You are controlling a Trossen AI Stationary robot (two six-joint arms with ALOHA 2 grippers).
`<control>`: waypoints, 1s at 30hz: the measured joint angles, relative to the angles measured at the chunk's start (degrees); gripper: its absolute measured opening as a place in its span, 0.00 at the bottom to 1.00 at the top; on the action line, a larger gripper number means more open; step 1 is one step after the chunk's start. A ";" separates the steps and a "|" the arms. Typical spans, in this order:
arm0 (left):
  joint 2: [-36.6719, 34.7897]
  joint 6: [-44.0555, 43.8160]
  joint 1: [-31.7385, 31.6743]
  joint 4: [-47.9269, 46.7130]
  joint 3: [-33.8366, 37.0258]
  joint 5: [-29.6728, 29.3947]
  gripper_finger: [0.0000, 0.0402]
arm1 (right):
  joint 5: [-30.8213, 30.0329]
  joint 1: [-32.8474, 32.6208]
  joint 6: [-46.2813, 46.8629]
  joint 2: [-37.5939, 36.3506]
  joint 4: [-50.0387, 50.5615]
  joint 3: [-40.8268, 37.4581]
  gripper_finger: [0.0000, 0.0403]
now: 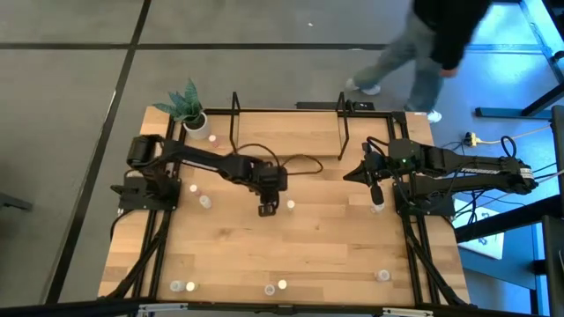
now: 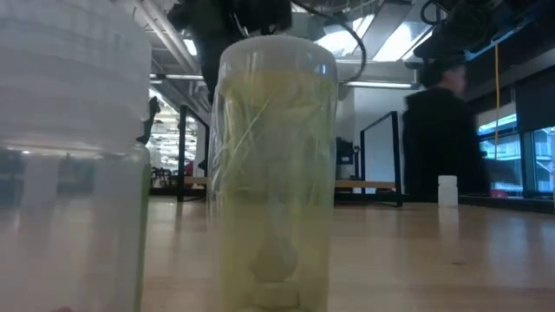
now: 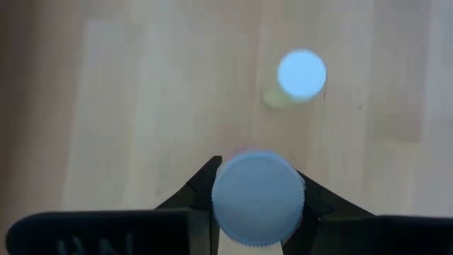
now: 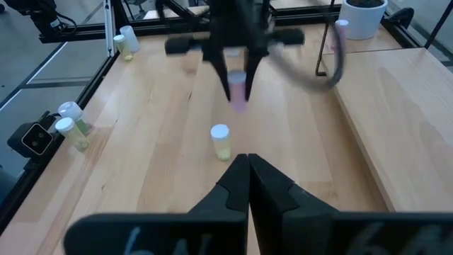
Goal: Pick and place medicine bottles onto shelf by color
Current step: Put the bottom right pink pill bottle on the shelf
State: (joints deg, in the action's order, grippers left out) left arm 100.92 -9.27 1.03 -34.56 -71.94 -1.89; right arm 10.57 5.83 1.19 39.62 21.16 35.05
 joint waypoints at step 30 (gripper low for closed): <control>-13.87 -11.15 -22.98 -15.62 -13.73 -5.59 0.21 | 0.00 0.00 0.00 0.02 -0.37 0.00 0.01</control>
State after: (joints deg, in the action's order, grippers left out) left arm 87.05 -20.43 -21.95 -50.18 -85.67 -7.48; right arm 10.57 5.82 1.19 39.64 20.80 35.05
